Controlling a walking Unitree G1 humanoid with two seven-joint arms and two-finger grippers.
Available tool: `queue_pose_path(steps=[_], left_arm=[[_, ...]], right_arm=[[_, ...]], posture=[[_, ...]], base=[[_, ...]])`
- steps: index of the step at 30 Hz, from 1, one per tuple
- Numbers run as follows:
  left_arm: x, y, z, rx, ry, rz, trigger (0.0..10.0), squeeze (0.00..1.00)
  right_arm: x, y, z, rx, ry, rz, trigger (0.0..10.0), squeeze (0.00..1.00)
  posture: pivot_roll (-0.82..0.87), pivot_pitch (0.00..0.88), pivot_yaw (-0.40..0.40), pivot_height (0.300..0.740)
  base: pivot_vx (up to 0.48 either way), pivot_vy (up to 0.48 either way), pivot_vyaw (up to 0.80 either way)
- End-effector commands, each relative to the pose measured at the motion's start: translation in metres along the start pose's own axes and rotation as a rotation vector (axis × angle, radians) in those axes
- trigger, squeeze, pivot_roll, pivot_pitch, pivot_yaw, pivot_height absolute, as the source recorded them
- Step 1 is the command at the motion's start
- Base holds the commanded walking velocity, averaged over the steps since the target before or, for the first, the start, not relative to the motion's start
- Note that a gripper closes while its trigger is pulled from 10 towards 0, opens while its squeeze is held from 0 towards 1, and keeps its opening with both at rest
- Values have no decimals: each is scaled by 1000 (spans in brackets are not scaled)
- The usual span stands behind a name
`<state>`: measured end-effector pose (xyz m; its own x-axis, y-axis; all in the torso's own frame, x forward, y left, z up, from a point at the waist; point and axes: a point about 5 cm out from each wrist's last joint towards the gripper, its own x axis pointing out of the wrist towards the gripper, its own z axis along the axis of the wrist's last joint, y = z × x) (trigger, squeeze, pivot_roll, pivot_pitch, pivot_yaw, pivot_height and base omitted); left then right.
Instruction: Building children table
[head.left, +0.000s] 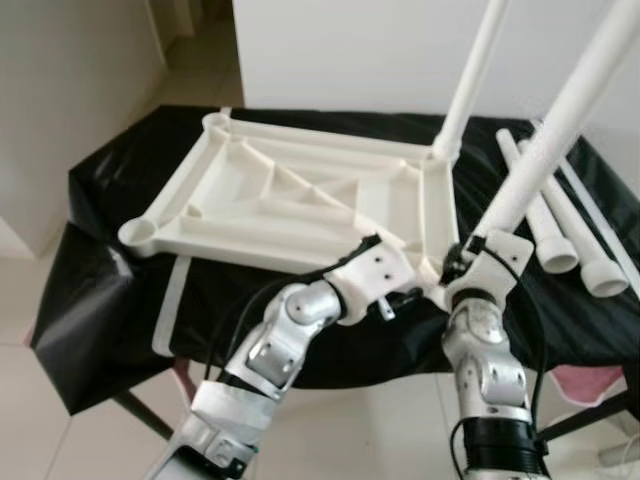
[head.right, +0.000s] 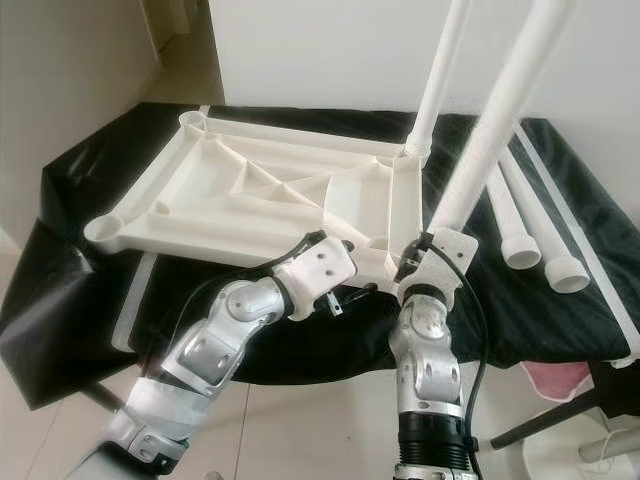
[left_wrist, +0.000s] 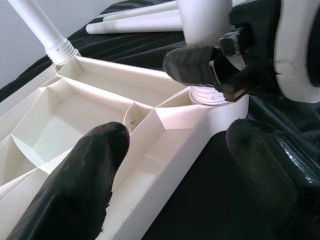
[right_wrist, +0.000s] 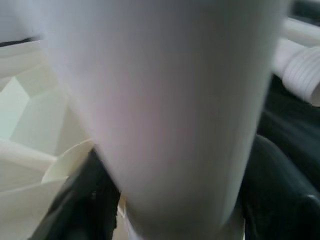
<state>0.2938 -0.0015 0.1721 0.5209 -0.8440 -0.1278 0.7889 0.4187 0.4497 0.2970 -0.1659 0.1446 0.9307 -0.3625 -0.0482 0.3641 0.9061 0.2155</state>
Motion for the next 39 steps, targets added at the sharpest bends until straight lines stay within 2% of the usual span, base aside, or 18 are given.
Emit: queue_pose_path(steps=[1, 9, 11, 12, 15, 19, 21, 22, 26, 33, 39], left_arm=[[-2, 5, -5, 7, 10, 80, 10000, 0], [-11, 12, -4, 40, -29, 128, 10000, 0], [-12, 11, -8, -18, -23, 109, 10000, 0], [-13, 10, -11, -54, -18, 98, 10000, 0], [-15, 7, -14, -90, -10, 89, 10000, 0], [-19, 3, -16, -192, -16, 87, 10000, 0], [-19, 3, -17, -175, -13, 104, 10000, 0], [-20, 3, -20, -137, -9, 137, 10000, 0], [-20, 1, -21, -184, -24, 149, 10000, 0], [-25, -8, -15, -284, -119, 202, 10000, 0], [-27, -13, -18, -312, -158, 258, 10000, 0]], right_arm=[[-3, 2, -2, 2, -4, 42, 10000, 1000], [-9, -4, 7, -29, -78, 142, 10000, 1000], [-12, -10, 4, -49, -74, 164, 10000, 1000], [-14, -12, 2, -54, -69, 175, 10000, 0], [-19, -13, -1, -55, -64, 191, 10000, 0], [-27, -18, -3, -45, -75, 222, 10000, 0], [-28, -20, -3, -50, -85, 218, 10000, 0], [-30, -25, -4, -45, -96, 211, 10000, 0], [-31, -30, -6, -52, -115, 193, 10000, 0], [-44, -38, -6, -30, -164, 234, 10000, 0], [-48, -43, -11, -27, -184, 238, 10000, 0]], posture=[[-82, 62, -21, 740], [-75, 70, -39, 740], [-73, 72, -45, 740], [-71, 75, -52, 740], [-65, 79, -60, 740], [-52, 84, -67, 740], [-43, 89, -70, 740], [-44, 94, -66, 740], [-47, 95, -60, 740], [-49, 106, -46, 740], [-62, 108, -49, 740]], base=[[0, 0, 0], [0, 0, 0], [0, 0, 0], [0, 0, 0], [0, 0, 0], [0, 0, 0], [0, 0, 0], [0, 0, 0], [0, 0, 0], [0, 0, 0], [0, 0, 0]])
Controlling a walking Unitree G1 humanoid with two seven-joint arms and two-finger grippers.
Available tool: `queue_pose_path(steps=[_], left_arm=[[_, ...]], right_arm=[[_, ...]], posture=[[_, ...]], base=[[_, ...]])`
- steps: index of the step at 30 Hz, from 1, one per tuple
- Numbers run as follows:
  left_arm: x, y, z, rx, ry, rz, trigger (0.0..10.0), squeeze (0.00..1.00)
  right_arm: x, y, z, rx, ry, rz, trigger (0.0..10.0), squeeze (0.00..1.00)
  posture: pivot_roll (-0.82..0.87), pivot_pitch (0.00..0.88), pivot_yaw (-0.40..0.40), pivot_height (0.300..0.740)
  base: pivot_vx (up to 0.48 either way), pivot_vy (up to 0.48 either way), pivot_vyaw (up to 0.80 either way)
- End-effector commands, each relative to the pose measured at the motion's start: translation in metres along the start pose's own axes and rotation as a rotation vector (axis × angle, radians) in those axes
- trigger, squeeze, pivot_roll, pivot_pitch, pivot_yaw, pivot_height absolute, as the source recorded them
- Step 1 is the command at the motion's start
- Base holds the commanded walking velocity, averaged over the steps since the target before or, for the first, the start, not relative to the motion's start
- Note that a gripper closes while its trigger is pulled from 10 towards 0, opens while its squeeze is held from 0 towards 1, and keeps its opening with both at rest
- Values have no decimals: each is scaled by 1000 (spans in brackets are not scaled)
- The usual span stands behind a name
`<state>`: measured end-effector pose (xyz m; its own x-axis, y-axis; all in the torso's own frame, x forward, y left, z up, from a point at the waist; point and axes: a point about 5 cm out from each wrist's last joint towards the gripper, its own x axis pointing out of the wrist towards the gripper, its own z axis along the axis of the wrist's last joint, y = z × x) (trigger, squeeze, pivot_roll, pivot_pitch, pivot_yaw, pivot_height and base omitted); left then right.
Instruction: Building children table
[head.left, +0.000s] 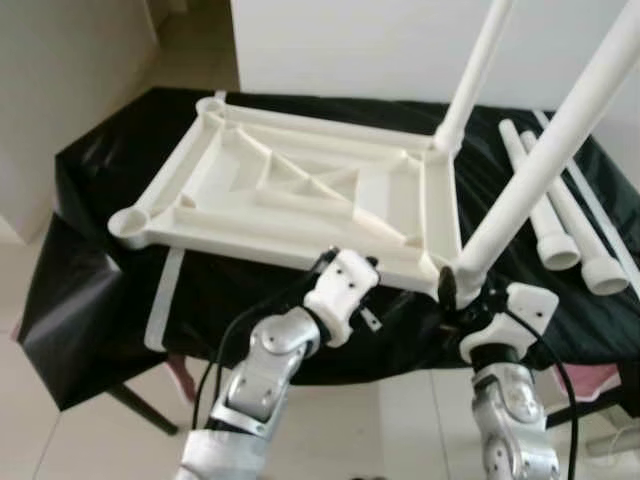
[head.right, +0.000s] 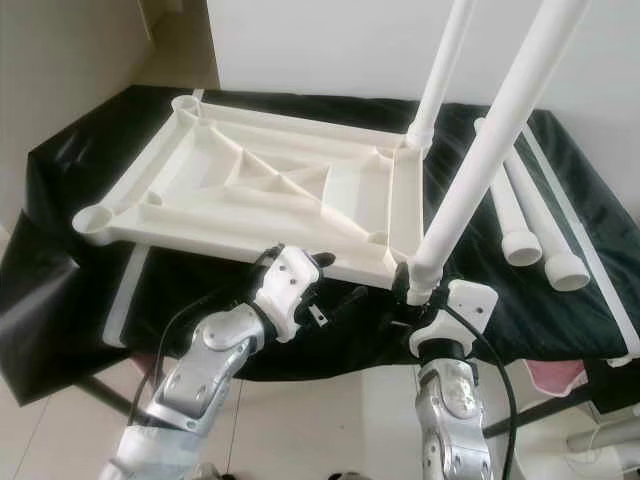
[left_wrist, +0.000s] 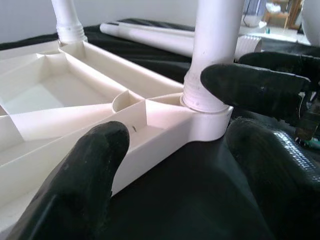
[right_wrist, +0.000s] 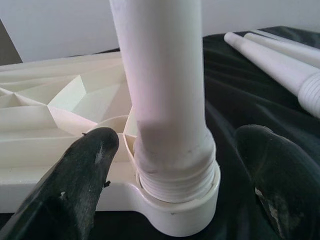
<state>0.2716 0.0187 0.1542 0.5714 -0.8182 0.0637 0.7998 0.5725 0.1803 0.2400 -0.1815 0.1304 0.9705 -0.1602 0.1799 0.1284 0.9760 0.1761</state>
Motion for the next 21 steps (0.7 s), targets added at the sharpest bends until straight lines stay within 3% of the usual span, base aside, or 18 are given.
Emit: queue_pose_path(steps=[1, 3, 10, 13, 21], left_arm=[[-1, 5, -2, -18, -17, 154, 10000, 0], [-1, 5, -3, -50, -31, 180, 10000, 0], [-2, 6, -3, -37, -56, 164, 10000, 0], [-5, 5, -5, -52, -52, 36, 10000, 0], [-8, -3, -1, -19, -53, -131, 10000, 0]], right_arm=[[-3, -5, -4, -6, -3, -11, 10000, 0], [-6, -5, -7, -39, -6, 1, 10000, 0], [-11, -8, -11, -60, 23, 17, 10000, 0], [-12, -14, -6, -63, 10, 46, 10000, 0], [-5, -20, 2, -74, -11, 131, 10000, 0]], posture=[[-62, 108, -49, 740], [-74, 109, -49, 740], [-100, 111, -47, 740], [-119, 115, -33, 740], [-135, 119, -20, 740]], base=[[0, 0, 0], [0, 0, 0], [0, 0, 0], [0, 0, 0], [0, 0, 0]])
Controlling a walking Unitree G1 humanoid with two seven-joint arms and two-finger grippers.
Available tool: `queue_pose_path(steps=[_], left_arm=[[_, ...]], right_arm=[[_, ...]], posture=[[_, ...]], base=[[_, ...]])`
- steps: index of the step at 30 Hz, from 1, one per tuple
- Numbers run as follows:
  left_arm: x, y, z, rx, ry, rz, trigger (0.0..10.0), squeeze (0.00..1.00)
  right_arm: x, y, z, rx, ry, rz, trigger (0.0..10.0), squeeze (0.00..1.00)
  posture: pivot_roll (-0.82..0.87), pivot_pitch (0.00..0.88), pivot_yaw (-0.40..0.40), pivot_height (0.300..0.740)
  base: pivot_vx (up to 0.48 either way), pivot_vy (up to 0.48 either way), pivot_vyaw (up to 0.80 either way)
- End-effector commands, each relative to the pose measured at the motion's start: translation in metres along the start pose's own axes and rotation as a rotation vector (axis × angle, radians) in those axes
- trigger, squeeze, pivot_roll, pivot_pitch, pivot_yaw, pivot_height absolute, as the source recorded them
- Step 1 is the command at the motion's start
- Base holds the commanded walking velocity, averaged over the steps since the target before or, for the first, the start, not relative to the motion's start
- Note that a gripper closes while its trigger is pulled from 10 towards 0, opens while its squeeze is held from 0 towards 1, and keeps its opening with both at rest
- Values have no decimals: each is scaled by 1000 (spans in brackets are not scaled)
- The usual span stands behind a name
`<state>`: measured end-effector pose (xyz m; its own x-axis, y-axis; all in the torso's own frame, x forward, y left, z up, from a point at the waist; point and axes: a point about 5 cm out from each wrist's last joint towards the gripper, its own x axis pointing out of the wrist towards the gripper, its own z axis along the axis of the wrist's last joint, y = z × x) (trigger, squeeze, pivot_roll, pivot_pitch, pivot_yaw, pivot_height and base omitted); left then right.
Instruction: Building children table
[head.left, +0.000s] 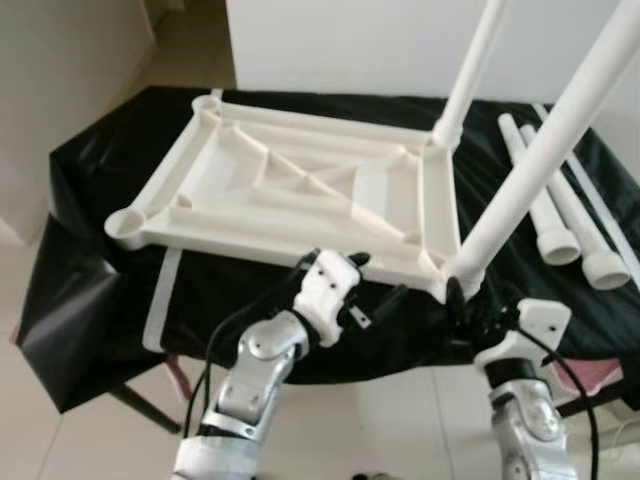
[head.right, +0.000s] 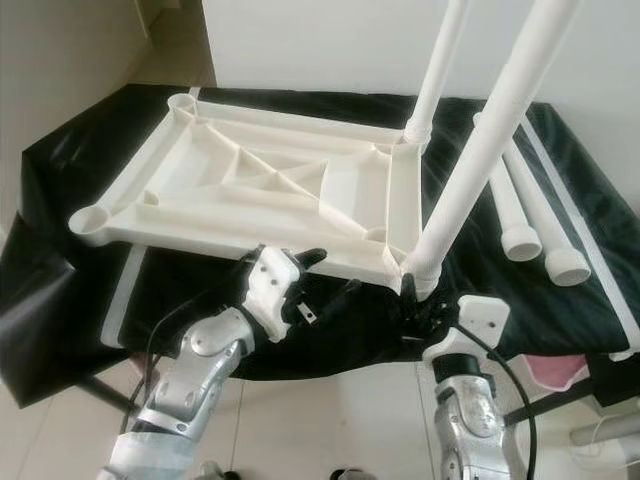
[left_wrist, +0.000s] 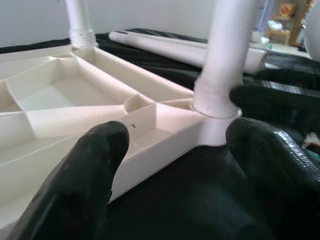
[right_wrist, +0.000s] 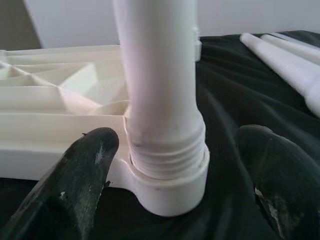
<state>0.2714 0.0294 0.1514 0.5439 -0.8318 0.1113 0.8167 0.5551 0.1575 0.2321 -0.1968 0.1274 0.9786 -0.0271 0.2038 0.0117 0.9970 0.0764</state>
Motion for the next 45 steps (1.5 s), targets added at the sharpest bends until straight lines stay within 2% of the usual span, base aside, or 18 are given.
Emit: queue_pose_path(steps=[1, 8, 11, 18, 19, 20, 21, 23, 25, 27, 34, 35, 36, 37, 39, 45], left_arm=[[2, -10, 2, 14, -1, -137, 10000, 0], [4, -17, 5, 67, 6, -198, 10000, 0], [7, -23, 6, 105, 23, -224, 10000, 0], [9, -23, 6, 114, 30, -233, 10000, 0], [11, -23, 5, 118, 33, -232, 10000, 0], [11, -23, 5, 118, 33, -232, 10000, 0], [12, -24, 5, 111, 33, -231, 10000, 0], [12, -24, 5, 111, 33, -231, 10000, 0], [13, -25, 5, 85, 27, -228, 10000, 0], [14, -26, 4, 69, 27, -228, 10000, 0], [16, -26, 1, 34, 40, -221, 10000, 0], [17, -26, -1, 38, 54, -224, 10000, 0], [17, -25, -3, 50, 70, -223, 10000, 0], [17, -25, -3, 50, 70, -223, 10000, 0], [18, -23, -8, 49, 106, -205, 10000, 0], [18, -17, -8, 12, 105, -180, 10000, 0]], right_arm=[[1, -5, 2, -6, -5, 9, 10000, 0], [9, -11, 5, -28, 1, 67, 10000, 0], [24, -18, 6, -55, 13, 148, 10000, 0], [38, -21, 7, -73, 16, 196, 10000, 0], [45, -22, 7, -82, 21, 222, 10000, 0], [45, -22, 7, -82, 21, 222, 10000, 0], [55, -23, 6, -89, 33, 261, 10000, 0], [55, -23, 6, -89, 33, 261, 10000, 0], [71, -20, 6, -97, 47, 336, 10000, 0], [77, -17, 5, -99, 56, 372, 10000, 0], [87, -11, 1, -112, 84, 453, 10000, 0], [88, -11, 0, -117, 91, 463, 6510, 0], [89, -12, -1, -120, 95, 466, 4549, 0], [89, -12, -1, -120, 95, 466, 4549, 0], [87, -16, -6, -114, 115, 470, 0, 0], [78, -24, -17, -99, 152, 455, 0, 0]], posture=[[-135, 118, -20, 740], [-125, 104, -25, 740], [-107, 91, -28, 740], [-99, 77, -32, 740], [-91, 60, -35, 740], [-91, 60, -35, 740], [-82, 50, -41, 740], [-82, 50, -41, 740], [-74, 30, -39, 740], [-70, 19, -38, 740], [-68, 0, -29, 740], [-66, 0, -28, 740], [-65, 0, -28, 740], [-65, 0, -28, 740], [-64, 0, -26, 740], [-67, 0, -24, 740]], base=[[0, 0, 0], [0, 0, 0], [0, 0, 0], [0, 0, 0], [0, 0, 0], [0, 0, 0], [0, 0, 0], [0, 0, 0], [0, 0, 0], [0, 0, 0], [0, 0, 0], [0, 0, 0], [0, 0, 0], [0, 0, 0], [0, 0, 0], [0, 0, 0]])
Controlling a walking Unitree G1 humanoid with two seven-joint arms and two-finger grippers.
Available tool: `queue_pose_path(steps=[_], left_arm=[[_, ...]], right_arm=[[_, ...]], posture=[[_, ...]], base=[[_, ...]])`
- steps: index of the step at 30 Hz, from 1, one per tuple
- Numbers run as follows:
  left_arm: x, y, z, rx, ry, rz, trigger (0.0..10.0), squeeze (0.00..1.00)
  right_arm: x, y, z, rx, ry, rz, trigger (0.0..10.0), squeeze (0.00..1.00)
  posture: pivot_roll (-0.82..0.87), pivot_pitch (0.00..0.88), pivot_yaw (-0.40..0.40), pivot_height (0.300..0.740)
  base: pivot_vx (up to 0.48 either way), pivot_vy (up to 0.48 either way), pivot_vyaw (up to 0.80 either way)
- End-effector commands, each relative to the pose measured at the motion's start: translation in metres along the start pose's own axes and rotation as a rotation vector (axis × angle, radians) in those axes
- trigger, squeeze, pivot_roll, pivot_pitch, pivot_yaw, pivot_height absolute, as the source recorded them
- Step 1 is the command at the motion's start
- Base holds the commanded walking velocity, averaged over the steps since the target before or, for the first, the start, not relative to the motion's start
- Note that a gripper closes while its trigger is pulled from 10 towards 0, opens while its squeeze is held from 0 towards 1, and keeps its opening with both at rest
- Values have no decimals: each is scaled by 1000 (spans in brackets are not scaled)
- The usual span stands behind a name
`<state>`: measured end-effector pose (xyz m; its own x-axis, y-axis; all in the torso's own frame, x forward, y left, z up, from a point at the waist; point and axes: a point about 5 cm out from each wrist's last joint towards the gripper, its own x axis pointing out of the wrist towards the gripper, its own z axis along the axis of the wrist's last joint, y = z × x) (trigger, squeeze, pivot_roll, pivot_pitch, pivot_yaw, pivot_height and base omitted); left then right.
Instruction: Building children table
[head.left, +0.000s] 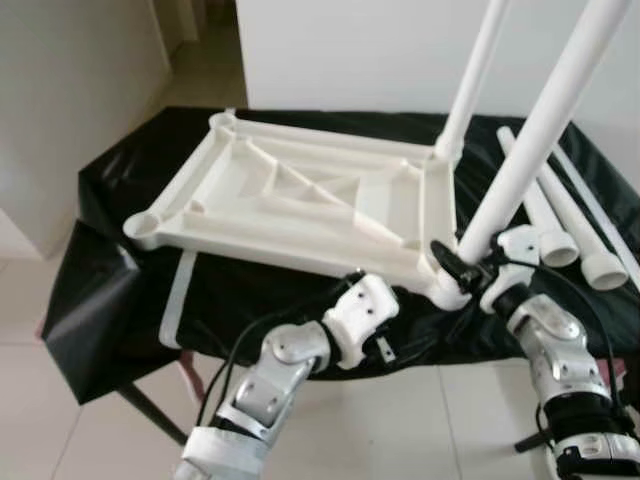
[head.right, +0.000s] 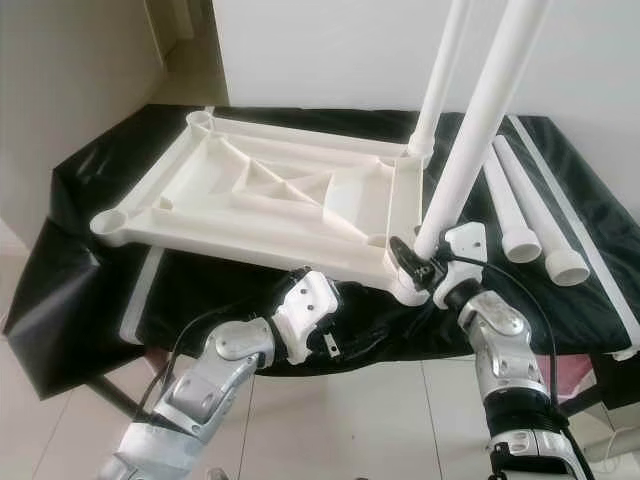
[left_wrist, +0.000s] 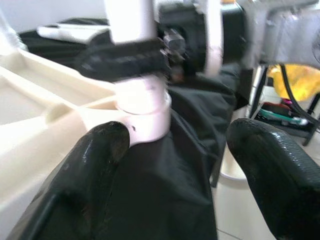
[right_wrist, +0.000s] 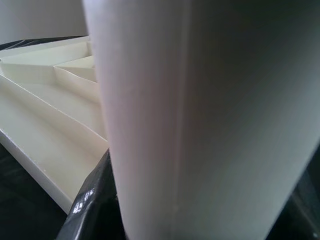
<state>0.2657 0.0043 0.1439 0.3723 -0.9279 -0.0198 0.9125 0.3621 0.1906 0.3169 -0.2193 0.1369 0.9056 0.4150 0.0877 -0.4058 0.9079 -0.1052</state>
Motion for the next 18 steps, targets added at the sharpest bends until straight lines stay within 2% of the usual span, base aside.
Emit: queue_pose_path(steps=[1, 8, 9, 16, 18], left_arm=[[-1, 5, -1, -16, 7, 43, 10000, 0], [-1, 10, -2, -6, 12, 54, 10000, 0], [-1, 11, -2, -2, 12, 60, 10000, 0], [-1, 16, -1, 37, 10, 96, 10000, 0], [-5, 20, -3, 37, 20, 136, 10000, 0]], right_arm=[[-10, 1, -16, 35, 47, -8, 0, 0], [-19, 4, -27, 77, 62, -52, 0, 0], [-21, 5, -31, 91, 68, -78, 10000, 0], [-20, 12, -35, 127, 75, -163, 10000, 0], [-18, 17, -36, 147, 73, -259, 10000, 0]], posture=[[-73, 0, -22, 740], [-78, 0, -20, 740], [-77, 0, -23, 740], [-68, 0, -28, 740], [-65, 0, -30, 740]], base=[[0, 0, 0], [0, 0, 0], [0, 0, 0], [0, 0, 0], [0, 0, 0]])
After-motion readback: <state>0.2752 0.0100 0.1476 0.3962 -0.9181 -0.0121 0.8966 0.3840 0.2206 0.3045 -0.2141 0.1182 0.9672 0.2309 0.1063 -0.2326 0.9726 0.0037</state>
